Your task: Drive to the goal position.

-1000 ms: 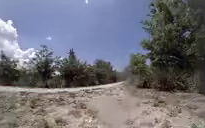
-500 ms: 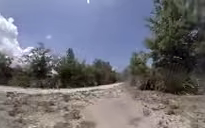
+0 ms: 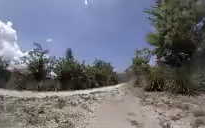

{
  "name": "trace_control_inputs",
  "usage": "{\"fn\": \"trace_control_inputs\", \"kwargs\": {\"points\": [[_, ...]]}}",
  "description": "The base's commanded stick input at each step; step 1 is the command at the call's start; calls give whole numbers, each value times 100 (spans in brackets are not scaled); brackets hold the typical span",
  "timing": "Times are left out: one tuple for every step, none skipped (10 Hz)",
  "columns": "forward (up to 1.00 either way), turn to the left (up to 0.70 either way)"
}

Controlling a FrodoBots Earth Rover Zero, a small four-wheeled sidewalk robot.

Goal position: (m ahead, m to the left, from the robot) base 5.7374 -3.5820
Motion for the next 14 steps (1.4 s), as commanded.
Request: {"fn": "trace_control_inputs", "kwargs": {"points": [[85,0],[85,0],[85,0],[85,0],[85,0],[85,0],[85,0],[85,0],[85,0],[85,0],[85,0],[85,0],[85,0],[85,0]]}}
